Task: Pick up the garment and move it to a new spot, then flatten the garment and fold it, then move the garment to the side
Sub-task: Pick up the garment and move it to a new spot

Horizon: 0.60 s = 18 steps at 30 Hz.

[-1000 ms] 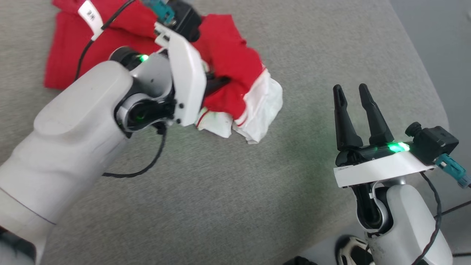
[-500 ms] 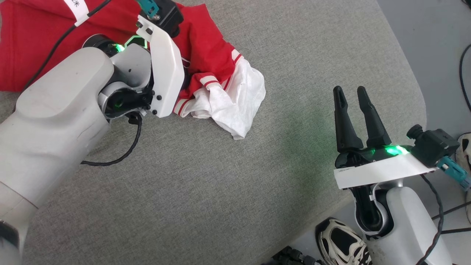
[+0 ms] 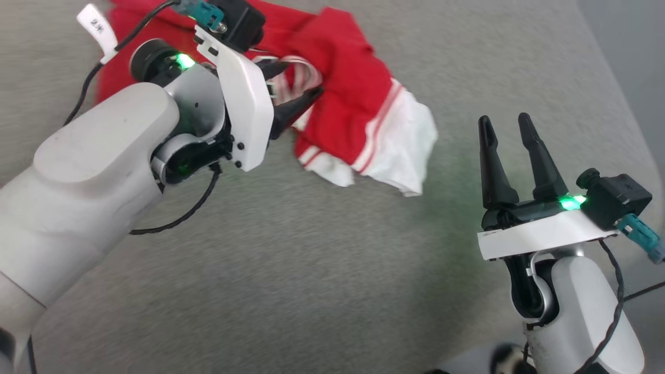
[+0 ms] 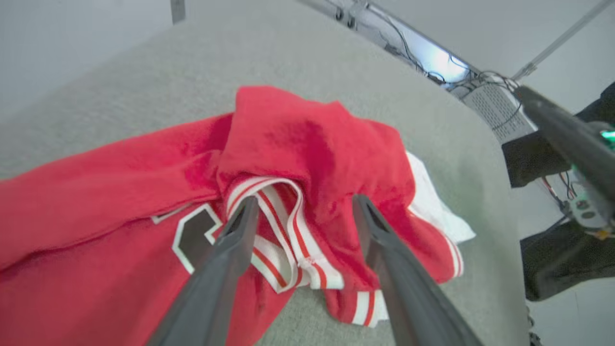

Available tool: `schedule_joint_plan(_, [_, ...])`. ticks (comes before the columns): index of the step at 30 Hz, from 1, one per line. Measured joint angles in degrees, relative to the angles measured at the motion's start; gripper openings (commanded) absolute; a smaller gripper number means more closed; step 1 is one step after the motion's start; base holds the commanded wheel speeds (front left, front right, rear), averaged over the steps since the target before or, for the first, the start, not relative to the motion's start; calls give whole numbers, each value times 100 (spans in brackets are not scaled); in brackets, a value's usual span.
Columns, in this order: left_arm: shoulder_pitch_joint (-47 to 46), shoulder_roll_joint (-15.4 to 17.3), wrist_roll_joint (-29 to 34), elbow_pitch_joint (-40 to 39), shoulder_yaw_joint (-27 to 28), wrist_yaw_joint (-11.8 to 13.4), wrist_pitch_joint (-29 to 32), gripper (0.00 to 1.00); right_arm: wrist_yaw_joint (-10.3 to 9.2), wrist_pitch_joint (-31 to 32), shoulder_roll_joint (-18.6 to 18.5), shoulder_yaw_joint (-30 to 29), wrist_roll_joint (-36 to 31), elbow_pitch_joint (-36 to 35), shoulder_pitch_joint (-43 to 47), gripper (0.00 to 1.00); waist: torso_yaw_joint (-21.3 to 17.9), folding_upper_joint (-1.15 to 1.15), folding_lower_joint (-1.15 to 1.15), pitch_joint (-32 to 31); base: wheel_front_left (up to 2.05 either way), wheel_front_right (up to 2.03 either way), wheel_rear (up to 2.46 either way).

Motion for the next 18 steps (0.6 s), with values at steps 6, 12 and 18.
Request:
schedule_joint_plan(6, [473,238,-202,-41,55,0,-1225,100,0,0,1,-49,-635,122,4,100,617,0,0,-334,0,0,0])
schedule_joint_plan(12, [1568,281,-667,576,370,0,-2571,100,0,0,-85,-105,-1193,307,125,100,1222,0,0,-671,0,0,0])
schedule_joint_plan(18, [2594,172,-945,921,766,0,-3043,100,0,0,-378,-327,-1284,349,321,100,1782,0,0,-1029,0,0,0])
